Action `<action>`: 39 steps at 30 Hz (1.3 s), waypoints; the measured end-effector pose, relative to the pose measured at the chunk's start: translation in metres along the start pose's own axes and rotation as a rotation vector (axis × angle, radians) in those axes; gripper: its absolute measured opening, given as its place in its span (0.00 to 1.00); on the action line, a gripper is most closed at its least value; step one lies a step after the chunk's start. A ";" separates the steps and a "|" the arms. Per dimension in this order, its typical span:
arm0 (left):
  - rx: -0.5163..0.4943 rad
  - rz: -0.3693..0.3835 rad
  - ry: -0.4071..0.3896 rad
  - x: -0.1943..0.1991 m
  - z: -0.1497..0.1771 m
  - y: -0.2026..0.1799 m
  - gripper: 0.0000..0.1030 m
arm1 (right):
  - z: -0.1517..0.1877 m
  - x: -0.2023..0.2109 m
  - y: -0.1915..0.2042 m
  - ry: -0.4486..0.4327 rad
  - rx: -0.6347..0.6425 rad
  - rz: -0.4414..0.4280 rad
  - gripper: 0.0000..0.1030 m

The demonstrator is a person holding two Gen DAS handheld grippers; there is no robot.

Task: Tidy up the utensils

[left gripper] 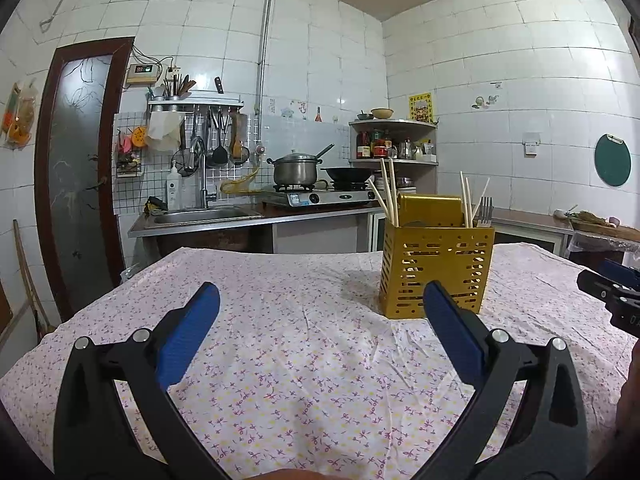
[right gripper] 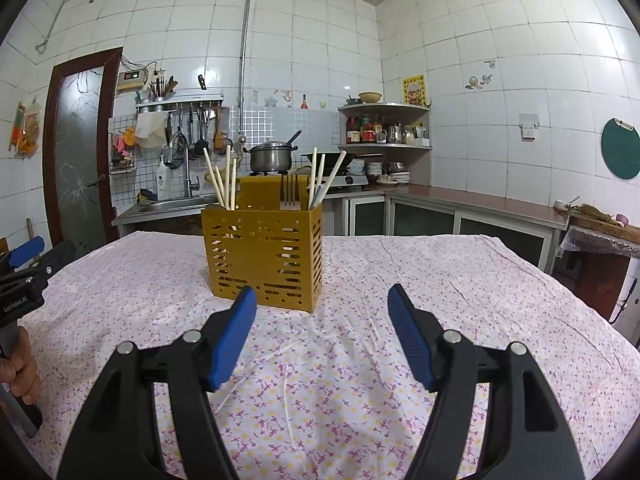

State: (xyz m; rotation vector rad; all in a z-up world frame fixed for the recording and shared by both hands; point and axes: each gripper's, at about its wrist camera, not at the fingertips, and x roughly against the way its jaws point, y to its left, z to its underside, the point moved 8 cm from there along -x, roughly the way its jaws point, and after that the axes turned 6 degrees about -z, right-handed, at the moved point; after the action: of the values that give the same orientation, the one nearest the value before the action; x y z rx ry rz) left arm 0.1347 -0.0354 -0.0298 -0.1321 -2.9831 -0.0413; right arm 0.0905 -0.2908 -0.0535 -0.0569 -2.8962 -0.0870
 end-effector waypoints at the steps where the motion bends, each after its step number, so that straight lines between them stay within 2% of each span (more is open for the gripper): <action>1: 0.001 0.001 -0.001 0.000 0.000 0.000 0.95 | 0.000 0.000 0.000 0.001 -0.001 0.001 0.65; 39: 0.002 0.013 0.024 -0.003 0.004 -0.009 0.95 | 0.000 -0.001 -0.002 0.006 -0.008 0.004 0.67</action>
State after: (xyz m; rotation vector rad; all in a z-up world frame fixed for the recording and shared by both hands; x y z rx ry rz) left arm 0.1360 -0.0443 -0.0342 -0.1492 -2.9582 -0.0378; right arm 0.0917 -0.2925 -0.0541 -0.0632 -2.8900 -0.0982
